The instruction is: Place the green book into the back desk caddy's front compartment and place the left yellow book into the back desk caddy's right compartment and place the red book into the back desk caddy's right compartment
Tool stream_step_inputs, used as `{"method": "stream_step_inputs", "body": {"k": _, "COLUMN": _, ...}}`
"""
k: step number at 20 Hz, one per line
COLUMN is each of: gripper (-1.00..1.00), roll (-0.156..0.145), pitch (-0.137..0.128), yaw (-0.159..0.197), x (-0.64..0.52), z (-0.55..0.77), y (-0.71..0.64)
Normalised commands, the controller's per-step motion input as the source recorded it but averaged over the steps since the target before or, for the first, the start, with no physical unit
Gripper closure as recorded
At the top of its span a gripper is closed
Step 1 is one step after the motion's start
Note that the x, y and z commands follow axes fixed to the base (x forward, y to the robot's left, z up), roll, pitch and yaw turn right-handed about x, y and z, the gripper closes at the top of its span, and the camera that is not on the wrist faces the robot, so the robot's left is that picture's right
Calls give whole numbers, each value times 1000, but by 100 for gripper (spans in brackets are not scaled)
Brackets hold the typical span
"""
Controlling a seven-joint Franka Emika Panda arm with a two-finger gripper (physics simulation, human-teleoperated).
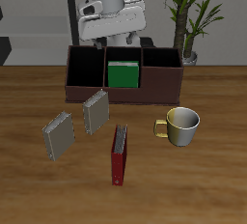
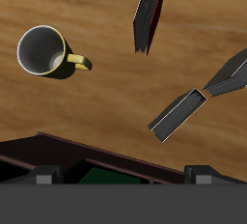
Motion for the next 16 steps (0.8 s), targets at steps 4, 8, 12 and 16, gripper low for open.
{"method": "stream_step_inputs", "body": {"k": 4, "gripper": -100, "roll": -27, "pitch": 24, "yaw": -129, "x": 117, "z": -76, "y": -196}}
{"method": "stream_step_inputs", "body": {"k": 8, "gripper": -100, "roll": -41, "pitch": -26, "yaw": -110, "x": 118, "z": 40, "y": -351}}
{"method": "stream_step_inputs", "body": {"k": 12, "gripper": -100, "roll": -46, "pitch": -16, "yaw": -101, "x": 109, "z": 24, "y": -473}}
{"method": "stream_step_inputs", "body": {"k": 16, "gripper": -100, "roll": -32, "pitch": 7, "yaw": -69, "x": 100, "z": -87, "y": -303}}
